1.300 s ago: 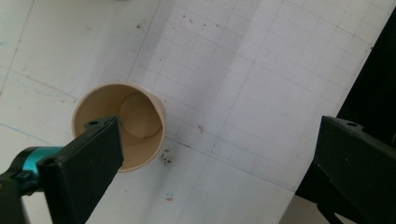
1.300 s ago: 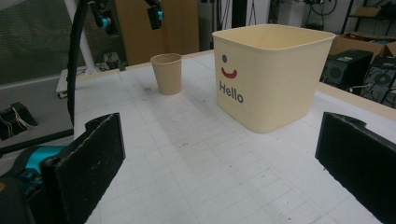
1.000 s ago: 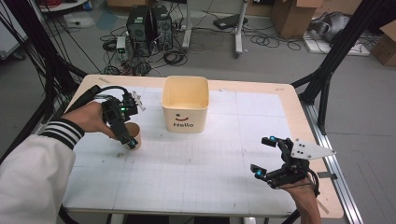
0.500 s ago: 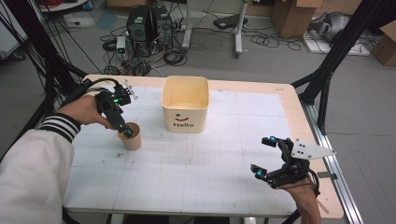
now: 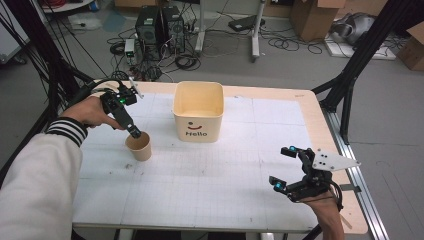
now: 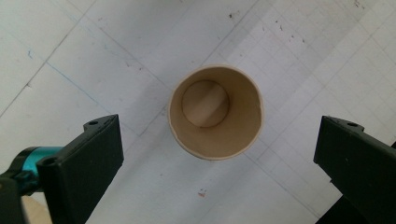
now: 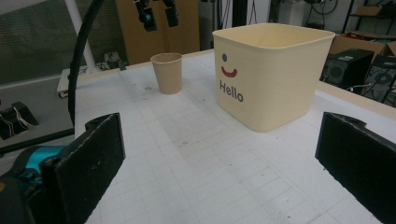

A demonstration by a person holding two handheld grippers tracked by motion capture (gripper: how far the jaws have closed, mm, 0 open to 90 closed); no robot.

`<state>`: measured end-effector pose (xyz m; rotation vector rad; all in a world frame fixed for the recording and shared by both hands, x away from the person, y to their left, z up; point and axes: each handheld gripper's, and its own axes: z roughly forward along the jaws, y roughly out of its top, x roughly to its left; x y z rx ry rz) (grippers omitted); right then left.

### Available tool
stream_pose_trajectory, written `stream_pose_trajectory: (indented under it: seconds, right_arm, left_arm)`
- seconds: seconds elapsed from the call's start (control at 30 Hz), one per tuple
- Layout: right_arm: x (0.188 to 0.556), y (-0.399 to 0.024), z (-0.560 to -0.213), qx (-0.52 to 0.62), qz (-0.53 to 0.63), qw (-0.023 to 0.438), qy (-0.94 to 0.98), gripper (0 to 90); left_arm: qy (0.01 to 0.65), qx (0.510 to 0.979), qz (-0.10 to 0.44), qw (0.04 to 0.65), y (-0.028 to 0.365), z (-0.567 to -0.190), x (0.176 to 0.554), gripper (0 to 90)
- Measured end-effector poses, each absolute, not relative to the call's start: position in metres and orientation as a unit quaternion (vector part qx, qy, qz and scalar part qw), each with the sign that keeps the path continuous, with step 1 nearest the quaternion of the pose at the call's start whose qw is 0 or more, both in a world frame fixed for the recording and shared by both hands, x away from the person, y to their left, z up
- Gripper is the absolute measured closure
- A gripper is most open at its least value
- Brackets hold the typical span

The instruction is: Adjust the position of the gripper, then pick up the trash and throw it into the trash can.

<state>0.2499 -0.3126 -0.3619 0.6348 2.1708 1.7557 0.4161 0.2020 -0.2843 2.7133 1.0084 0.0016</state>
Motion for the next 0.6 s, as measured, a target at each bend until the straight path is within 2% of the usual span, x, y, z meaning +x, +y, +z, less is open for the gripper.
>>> stream_pose_trajectory:
  seconds: [0.6]
  right_arm:
    - [0.25,-0.3128,-0.3619,0.219,0.607,0.139,0.751,0.3]
  left_arm:
    - [0.344,0.931,-0.001,0.121,0.1991,-0.2865,0.4172,2.0]
